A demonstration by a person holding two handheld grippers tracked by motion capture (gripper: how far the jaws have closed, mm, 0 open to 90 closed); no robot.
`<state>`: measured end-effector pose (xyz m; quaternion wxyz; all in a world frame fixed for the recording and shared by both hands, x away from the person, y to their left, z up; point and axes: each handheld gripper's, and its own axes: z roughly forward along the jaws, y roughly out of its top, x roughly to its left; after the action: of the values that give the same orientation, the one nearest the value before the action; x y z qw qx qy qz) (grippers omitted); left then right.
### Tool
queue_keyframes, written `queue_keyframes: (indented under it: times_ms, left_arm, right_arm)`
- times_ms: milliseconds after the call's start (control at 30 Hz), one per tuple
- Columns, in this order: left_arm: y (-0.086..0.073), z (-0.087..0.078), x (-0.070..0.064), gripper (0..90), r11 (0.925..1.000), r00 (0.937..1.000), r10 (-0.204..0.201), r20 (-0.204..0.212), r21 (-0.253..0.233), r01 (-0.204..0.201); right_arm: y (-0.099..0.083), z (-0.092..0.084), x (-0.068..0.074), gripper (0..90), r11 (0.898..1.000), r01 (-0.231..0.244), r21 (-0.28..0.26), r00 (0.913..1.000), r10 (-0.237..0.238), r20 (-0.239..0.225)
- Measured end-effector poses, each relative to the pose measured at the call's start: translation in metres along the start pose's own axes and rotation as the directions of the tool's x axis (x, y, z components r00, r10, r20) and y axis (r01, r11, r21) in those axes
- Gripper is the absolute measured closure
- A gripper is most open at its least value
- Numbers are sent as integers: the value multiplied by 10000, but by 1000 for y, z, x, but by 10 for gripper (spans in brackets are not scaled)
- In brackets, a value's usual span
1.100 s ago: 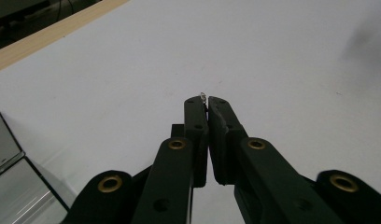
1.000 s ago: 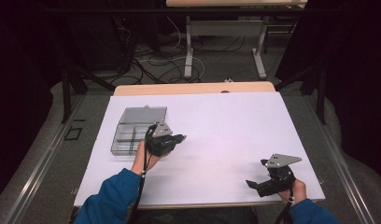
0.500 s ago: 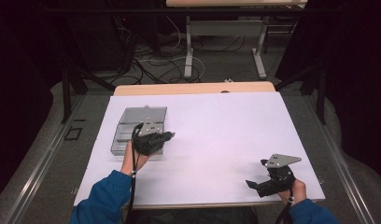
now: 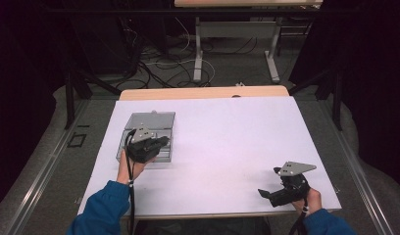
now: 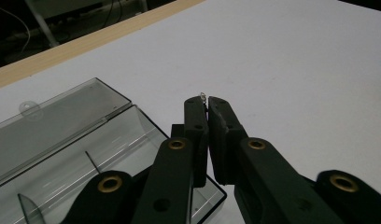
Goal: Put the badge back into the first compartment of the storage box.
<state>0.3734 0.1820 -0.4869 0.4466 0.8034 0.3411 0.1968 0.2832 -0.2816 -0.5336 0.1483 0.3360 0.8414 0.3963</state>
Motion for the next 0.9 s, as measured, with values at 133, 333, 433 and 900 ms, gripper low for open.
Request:
queue_keyframes:
  times_ms: [133, 333, 433, 900]
  left_arm:
    - [-4, -4, 3, 867, 10000, 9999, -81, -105, 6, 81]
    - [-7, -9, 8, 867, 9997, 9993, -237, -283, -94, 235]
    - [-9, -12, 11, 867, 9994, 9988, -327, -364, -123, 323]
    - [-19, -27, 27, 867, 9961, 9926, -866, -854, -268, 846]
  right_arm:
    - [0, 0, 1, 15, 9999, -121, 17, 9999, 121, 7]
    - [0, 0, 0, 15, 10000, 4, -7, 10000, -4, 5]
    - [0, 0, 0, 15, 10000, -5, -20, 10000, 6, 15]
    - [0, 0, 1, 15, 10000, -42, 19, 10000, 42, 20]
